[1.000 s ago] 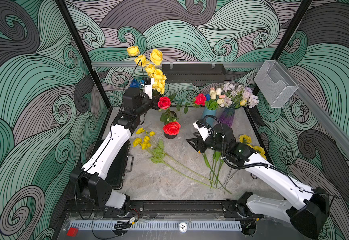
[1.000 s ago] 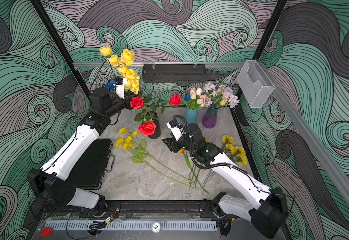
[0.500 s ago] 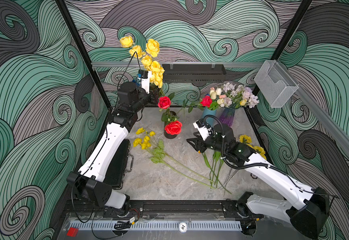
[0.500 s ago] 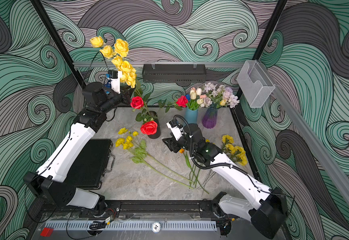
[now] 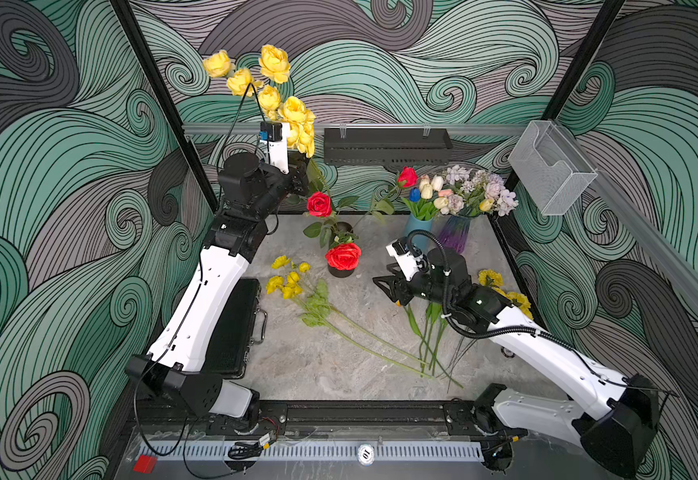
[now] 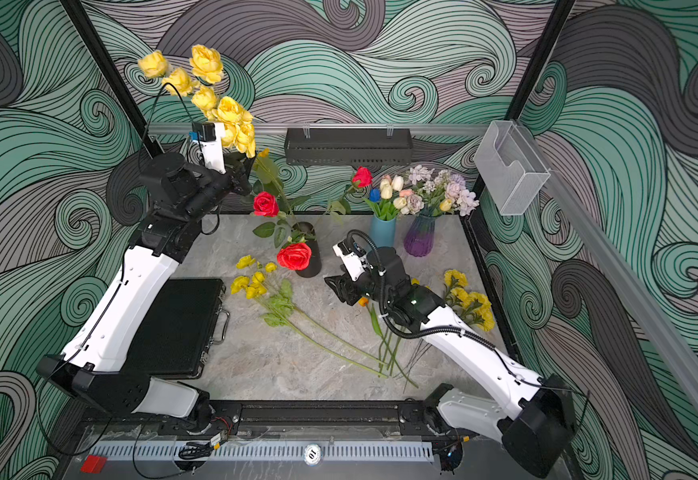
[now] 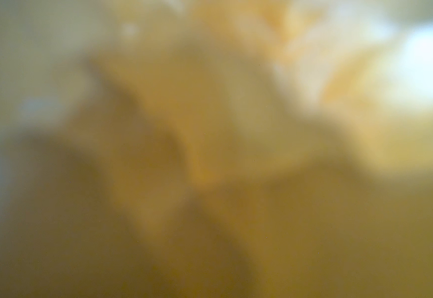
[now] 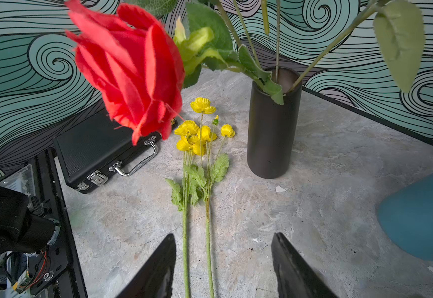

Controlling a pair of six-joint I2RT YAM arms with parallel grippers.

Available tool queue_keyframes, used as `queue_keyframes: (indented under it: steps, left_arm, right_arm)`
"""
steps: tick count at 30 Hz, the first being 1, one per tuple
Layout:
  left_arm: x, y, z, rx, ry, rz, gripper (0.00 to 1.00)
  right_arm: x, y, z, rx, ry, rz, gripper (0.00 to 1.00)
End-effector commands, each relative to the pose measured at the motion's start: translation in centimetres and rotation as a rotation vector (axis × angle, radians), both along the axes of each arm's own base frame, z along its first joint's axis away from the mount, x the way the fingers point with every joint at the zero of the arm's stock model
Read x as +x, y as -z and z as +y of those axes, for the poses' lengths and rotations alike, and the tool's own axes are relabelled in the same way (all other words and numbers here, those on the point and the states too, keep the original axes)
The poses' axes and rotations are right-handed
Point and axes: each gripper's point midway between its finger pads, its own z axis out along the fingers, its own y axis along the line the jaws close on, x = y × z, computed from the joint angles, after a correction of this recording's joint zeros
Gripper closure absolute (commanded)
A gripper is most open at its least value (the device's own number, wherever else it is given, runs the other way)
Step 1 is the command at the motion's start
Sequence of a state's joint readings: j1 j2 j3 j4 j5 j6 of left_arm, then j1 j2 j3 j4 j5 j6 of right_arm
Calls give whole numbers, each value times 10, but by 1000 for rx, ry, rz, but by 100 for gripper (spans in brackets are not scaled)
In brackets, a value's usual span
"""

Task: Pick out yellow flowers from the vase
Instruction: Pick up the flower from the vase.

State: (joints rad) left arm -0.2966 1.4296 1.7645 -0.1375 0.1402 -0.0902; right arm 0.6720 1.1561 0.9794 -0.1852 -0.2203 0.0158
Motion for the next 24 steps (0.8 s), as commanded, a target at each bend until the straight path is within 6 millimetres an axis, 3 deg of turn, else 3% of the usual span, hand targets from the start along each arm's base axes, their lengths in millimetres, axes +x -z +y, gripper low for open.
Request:
queue_keyframes:
  steps: [1,4,14,19,24]
  left_arm:
    - [-16,-30,21,0,-89,-72,98]
    - [-23,-39,30,-18,-122,-81,98]
    - [-86,-77,54,-71,-143,-122,100]
    - [-115,-74,63,-94,-141,-81,100]
    - [-135,-57,79,-78,-205,-4,100]
  right_arm:
    - [-1,-11,-1,24,-6,-28,41]
    - [-1,-13,-1,24,-5,-32,41]
    - [1,-21,0,35,-8,-51,41]
    - [0,-30,0,54,-7,-60,41]
    - [-3,-40,0,77,-10,-68,41]
